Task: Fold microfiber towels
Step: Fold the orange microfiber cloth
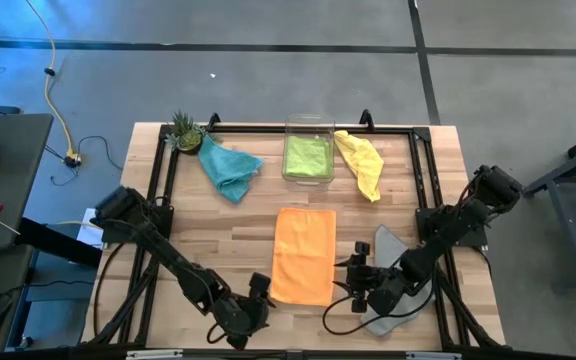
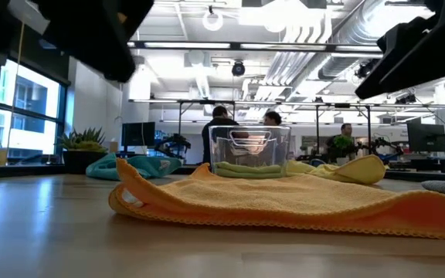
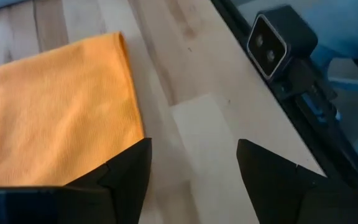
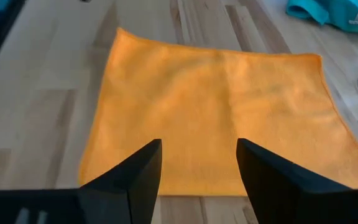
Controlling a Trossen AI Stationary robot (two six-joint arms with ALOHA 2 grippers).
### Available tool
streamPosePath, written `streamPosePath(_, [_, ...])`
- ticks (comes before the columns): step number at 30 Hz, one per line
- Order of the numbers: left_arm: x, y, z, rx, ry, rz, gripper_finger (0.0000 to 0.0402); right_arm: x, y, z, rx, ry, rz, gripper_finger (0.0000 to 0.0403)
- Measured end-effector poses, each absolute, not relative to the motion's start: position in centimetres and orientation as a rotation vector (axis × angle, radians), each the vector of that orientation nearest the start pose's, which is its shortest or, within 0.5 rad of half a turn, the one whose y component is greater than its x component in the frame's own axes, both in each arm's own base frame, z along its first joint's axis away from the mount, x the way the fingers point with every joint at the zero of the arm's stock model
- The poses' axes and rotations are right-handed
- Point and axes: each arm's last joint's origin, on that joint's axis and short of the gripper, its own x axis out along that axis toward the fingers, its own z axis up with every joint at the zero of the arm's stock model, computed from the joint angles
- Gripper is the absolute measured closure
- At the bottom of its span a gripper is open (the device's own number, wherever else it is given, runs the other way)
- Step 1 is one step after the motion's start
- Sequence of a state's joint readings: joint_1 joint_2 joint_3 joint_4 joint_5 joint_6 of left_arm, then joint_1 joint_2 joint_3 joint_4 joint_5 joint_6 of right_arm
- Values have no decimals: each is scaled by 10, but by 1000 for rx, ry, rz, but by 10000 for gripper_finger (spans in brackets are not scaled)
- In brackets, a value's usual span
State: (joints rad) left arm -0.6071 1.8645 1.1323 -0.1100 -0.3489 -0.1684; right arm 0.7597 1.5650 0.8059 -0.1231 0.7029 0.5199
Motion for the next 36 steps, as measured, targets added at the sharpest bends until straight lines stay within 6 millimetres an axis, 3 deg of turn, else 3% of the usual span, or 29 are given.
streamPosePath(8, [326, -214, 159, 233, 763, -177, 163, 225, 191, 173, -94, 644, -111, 201])
streamPosePath(12, [327, -212, 154, 325, 766, -149, 163, 225, 191, 172, -97, 646, -107, 201])
streamPosePath(19, [334, -193, 131, 392, 865, -54, 169, 225, 191, 173, -92, 645, -108, 201])
streamPosePath(25, [337, -182, 117, 440, 936, -12, 210, 225, 191, 173, -76, 640, -111, 201])
streamPosePath(36, [328, -189, 115, 618, 964, -91, 302, 225, 191, 173, -89, 642, -108, 201])
